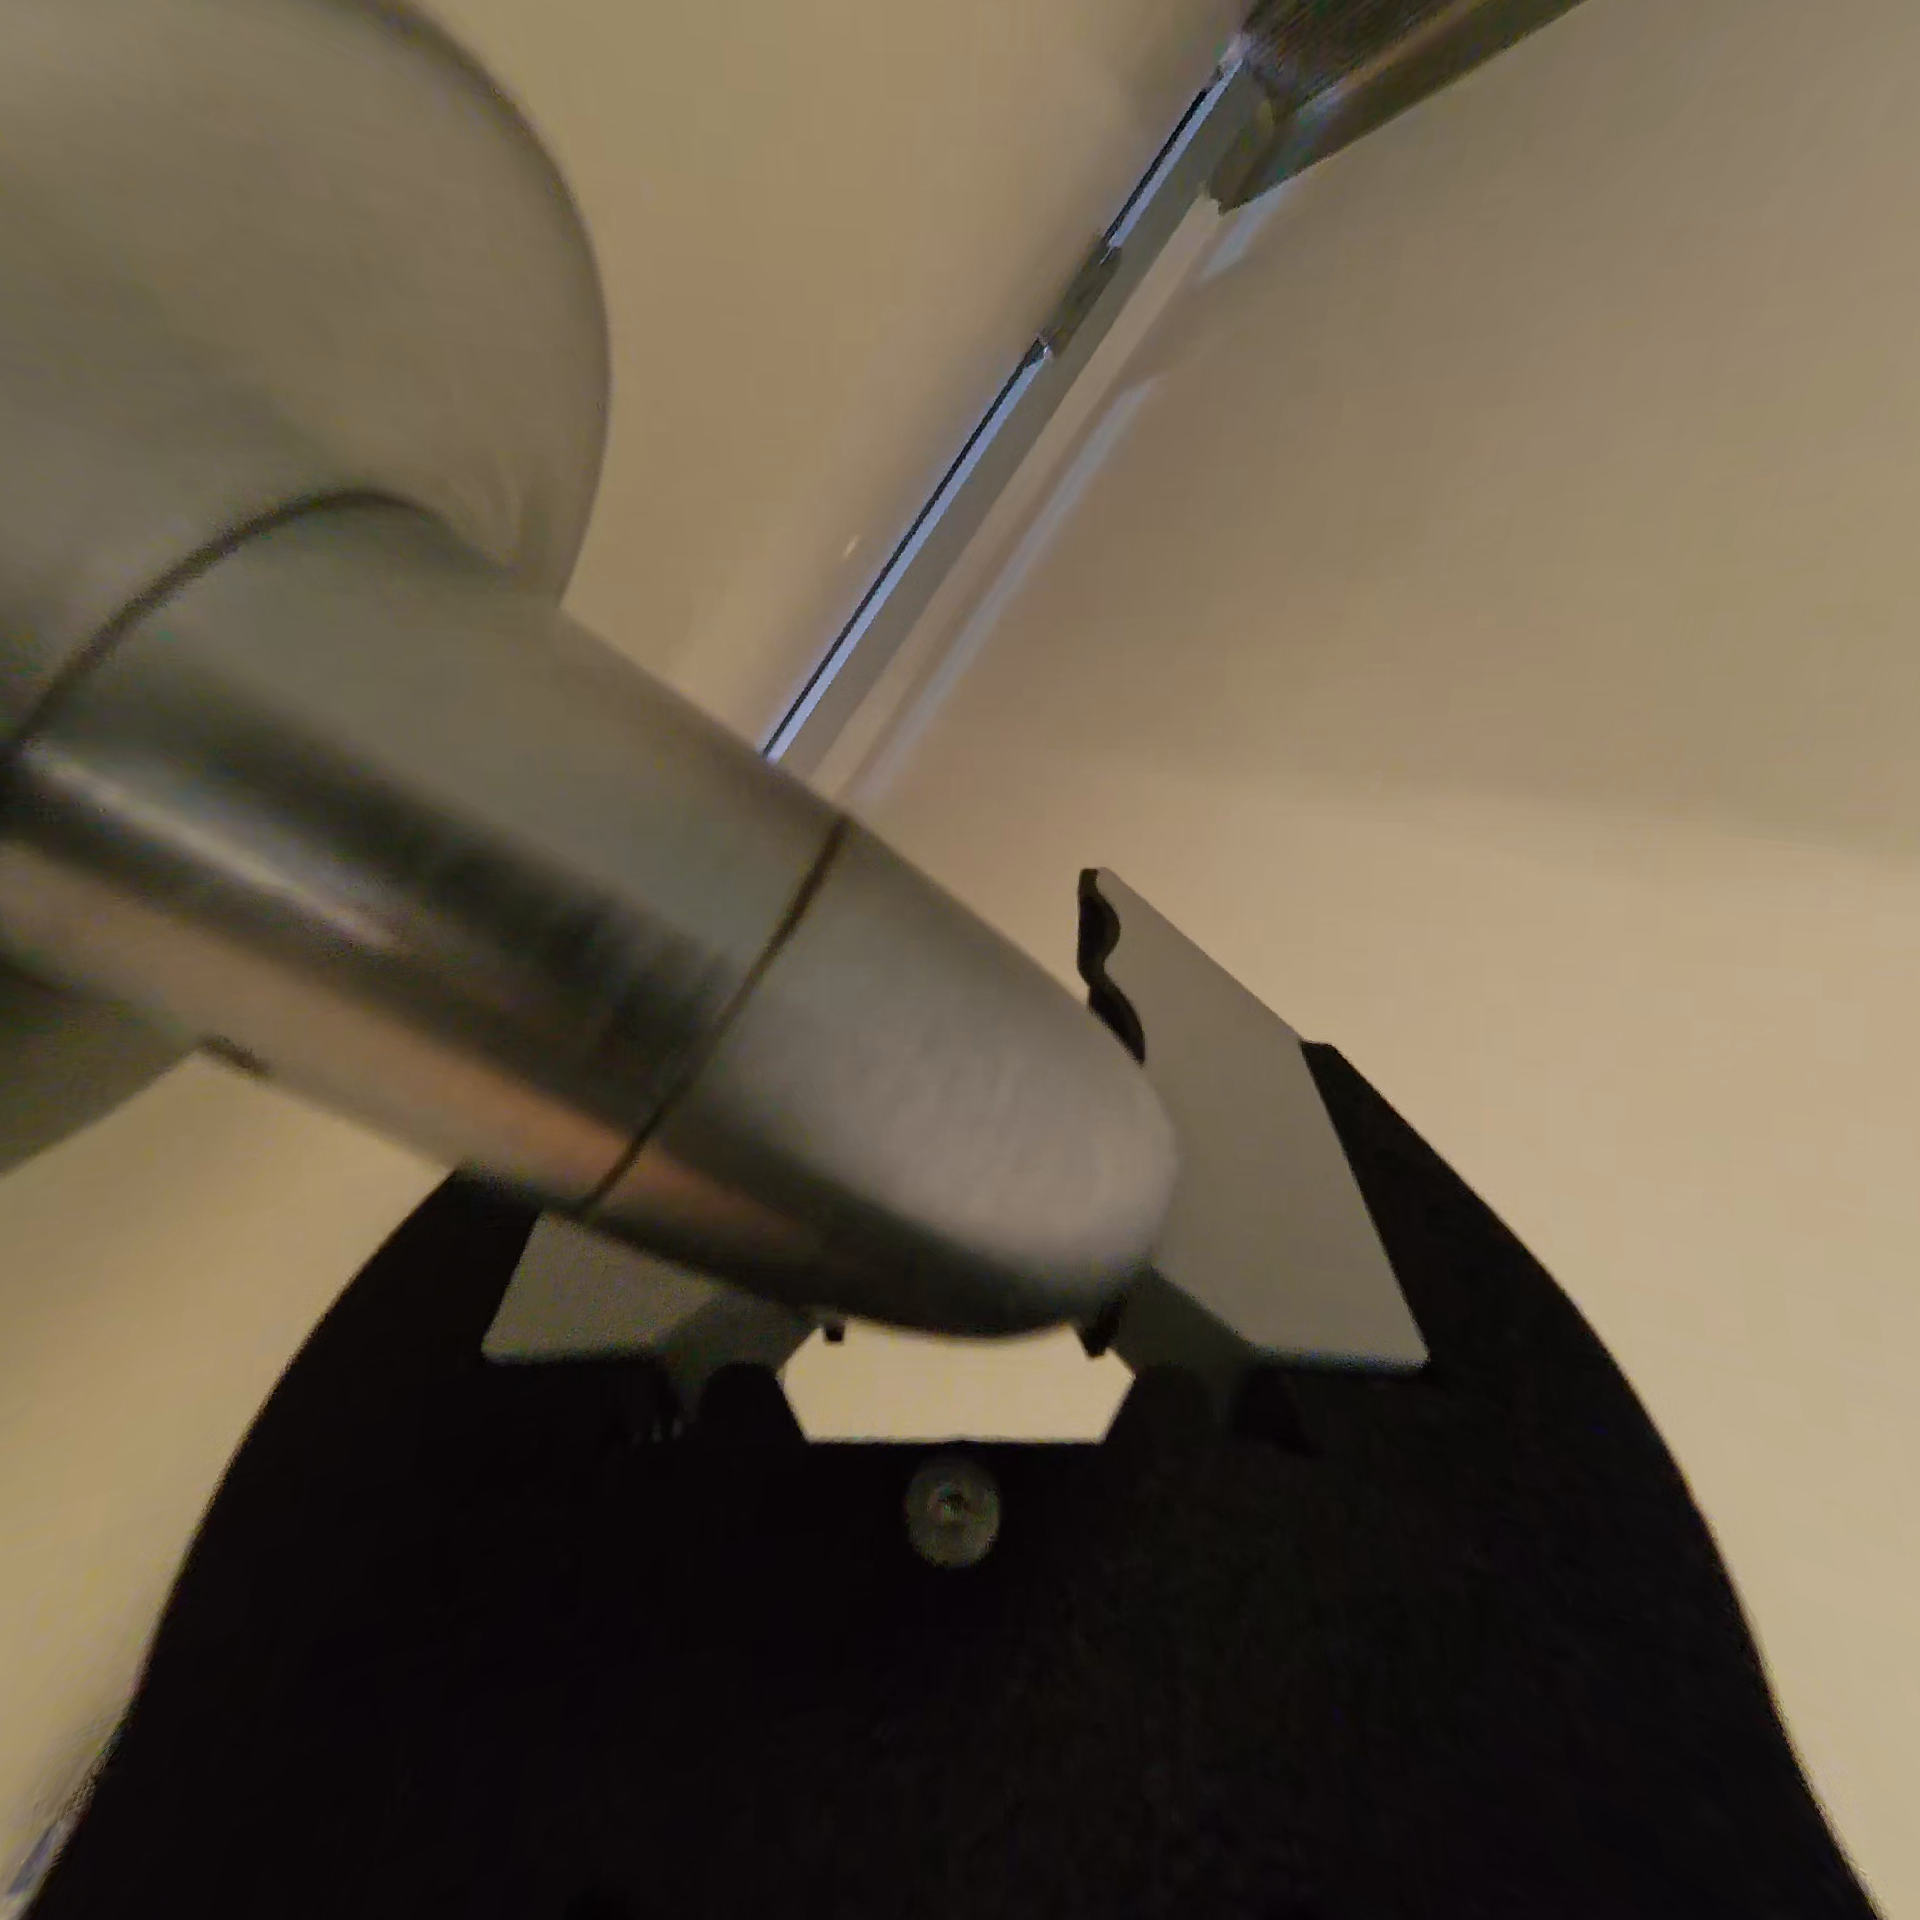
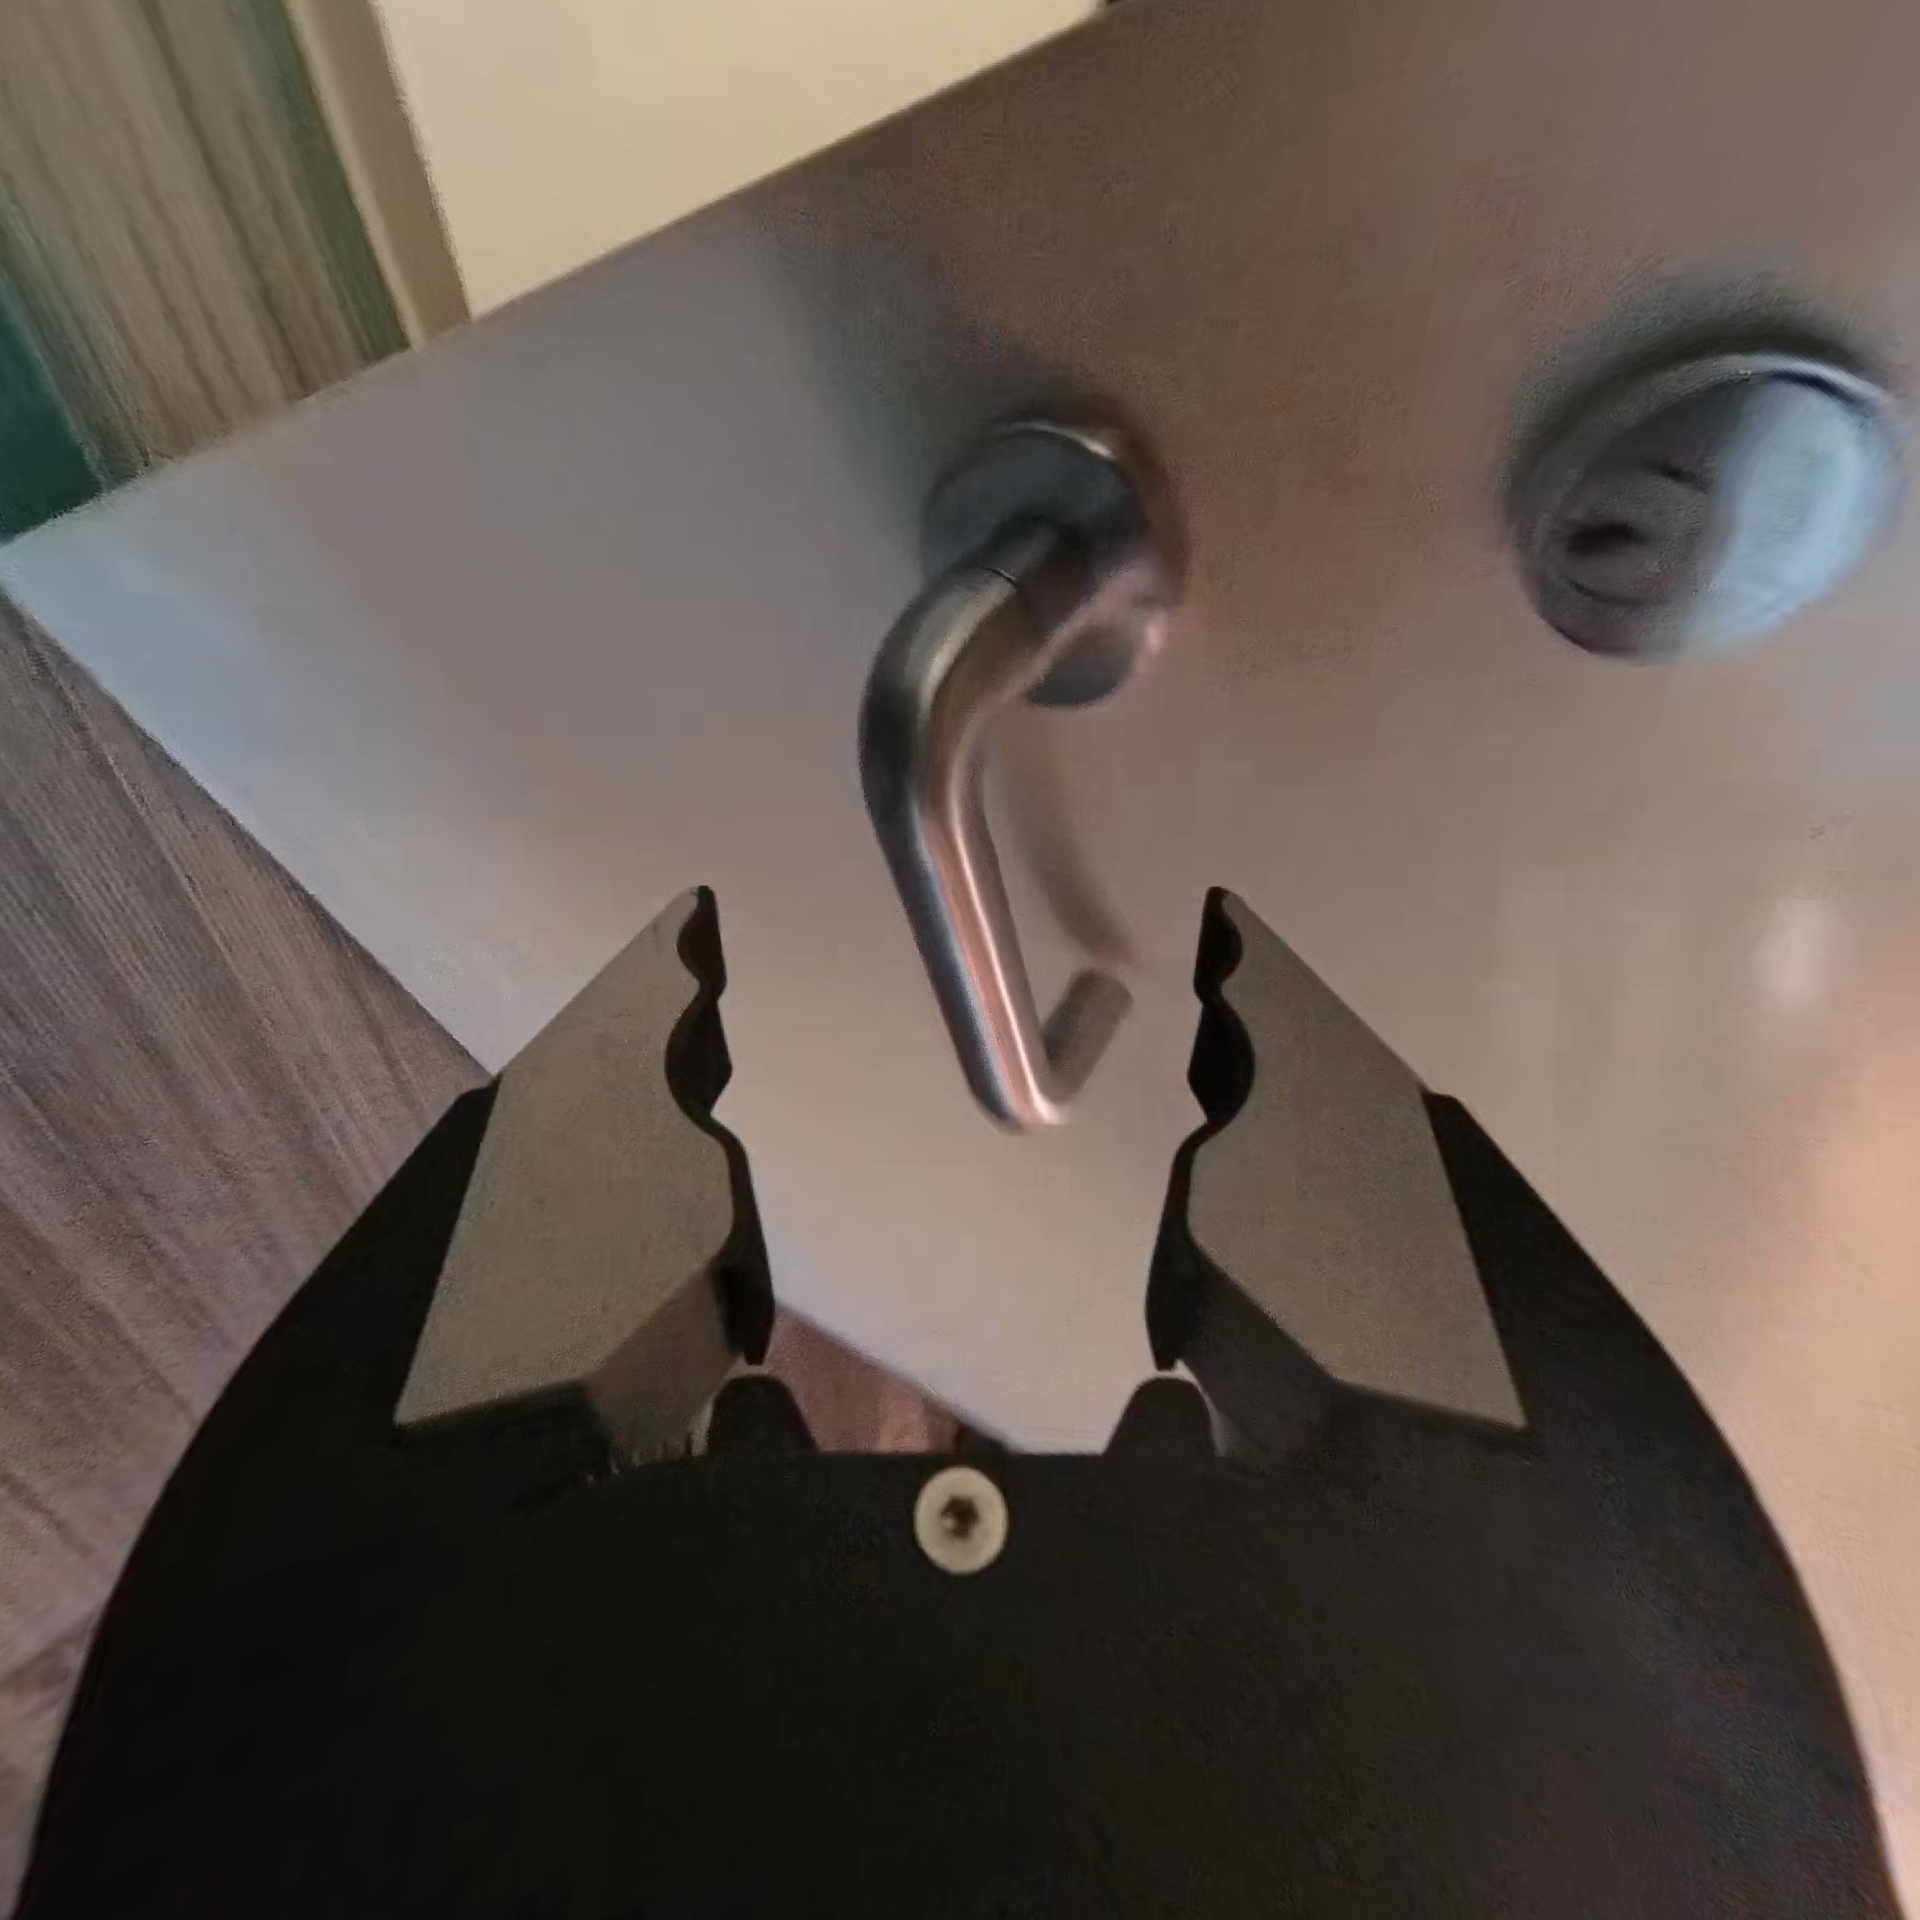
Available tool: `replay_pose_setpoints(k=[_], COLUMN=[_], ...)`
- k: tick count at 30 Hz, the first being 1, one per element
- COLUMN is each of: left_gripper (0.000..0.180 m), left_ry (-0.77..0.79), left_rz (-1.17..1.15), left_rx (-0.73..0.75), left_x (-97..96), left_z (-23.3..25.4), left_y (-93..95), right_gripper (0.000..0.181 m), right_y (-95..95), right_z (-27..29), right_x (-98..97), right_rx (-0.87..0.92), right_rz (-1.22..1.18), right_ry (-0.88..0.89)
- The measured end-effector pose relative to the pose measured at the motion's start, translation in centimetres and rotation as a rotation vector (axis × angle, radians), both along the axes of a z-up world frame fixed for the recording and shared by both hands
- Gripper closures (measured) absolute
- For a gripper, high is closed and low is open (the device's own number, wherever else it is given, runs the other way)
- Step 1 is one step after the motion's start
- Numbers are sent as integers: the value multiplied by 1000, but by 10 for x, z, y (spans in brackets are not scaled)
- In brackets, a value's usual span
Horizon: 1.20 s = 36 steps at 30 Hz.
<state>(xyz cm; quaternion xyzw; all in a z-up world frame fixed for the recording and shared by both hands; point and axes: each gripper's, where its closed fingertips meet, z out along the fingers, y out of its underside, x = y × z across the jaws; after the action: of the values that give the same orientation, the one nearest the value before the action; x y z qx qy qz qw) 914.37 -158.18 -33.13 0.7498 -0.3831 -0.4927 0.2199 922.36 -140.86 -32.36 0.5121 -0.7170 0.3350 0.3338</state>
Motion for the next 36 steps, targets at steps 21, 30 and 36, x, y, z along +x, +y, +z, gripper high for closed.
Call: replay_pose_setpoints(k=[21, 30, 36], left_gripper=[143, 151, 145], left_ry=[1142, 1674, 2207], left_rz=[1788, 1968, 1845], left_rx=[1161, 1648, 1678], left_x=[429, 586, 722], left_z=[-14, -23, 14], left_y=[-22, 152, 281], right_gripper=[169, 169, 169], right_y=[-143, -189, -212], right_z=[-27, -25, -25], right_x=[4, -1, -3], right_rx=[33, 41, 39], right_rz=[232, 140, 107], right_ry=[62, 64, 77])
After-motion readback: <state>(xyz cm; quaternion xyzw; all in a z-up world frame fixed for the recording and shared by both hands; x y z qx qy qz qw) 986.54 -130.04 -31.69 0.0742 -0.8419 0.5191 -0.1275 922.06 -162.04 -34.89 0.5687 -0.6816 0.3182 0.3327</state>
